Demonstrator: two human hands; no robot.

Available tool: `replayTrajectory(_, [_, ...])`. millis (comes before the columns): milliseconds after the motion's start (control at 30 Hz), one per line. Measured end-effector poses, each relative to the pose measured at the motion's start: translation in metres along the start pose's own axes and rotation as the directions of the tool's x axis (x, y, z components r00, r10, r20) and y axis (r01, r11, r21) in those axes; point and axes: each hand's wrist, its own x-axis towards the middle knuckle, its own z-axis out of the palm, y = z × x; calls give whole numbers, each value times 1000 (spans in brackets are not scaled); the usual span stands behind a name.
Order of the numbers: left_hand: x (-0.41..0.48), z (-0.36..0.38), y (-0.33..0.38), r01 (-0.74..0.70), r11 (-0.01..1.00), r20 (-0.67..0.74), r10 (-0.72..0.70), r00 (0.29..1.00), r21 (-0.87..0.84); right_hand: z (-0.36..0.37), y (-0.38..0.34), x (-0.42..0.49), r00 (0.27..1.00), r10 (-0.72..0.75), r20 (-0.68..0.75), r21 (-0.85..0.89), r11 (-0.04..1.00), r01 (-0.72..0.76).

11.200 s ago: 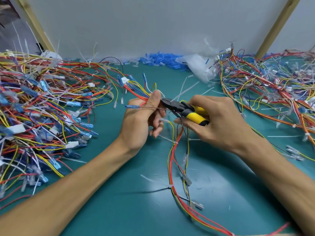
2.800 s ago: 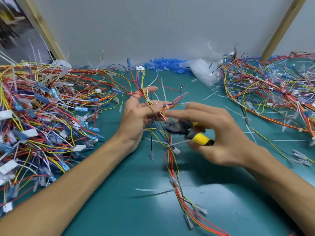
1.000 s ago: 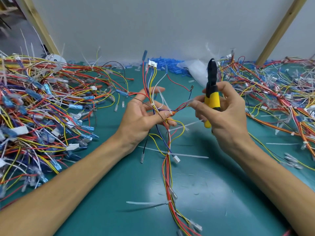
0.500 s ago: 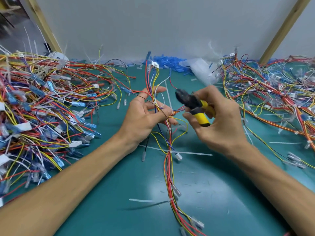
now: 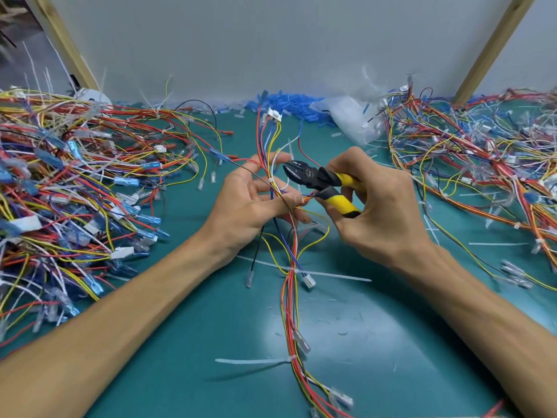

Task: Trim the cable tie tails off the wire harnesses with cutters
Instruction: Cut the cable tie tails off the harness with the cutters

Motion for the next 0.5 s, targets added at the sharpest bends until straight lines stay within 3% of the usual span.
replayTrajectory(267, [-1, 3, 2, 21, 1000, 23, -21, 1000, 17, -1, 0, 0, 987, 12, 159, -74, 997, -1])
replayTrajectory(500, [-5, 9, 1, -7, 993, 85, -3, 996, 114, -2, 0, 1, 992, 118, 41, -84, 990, -114])
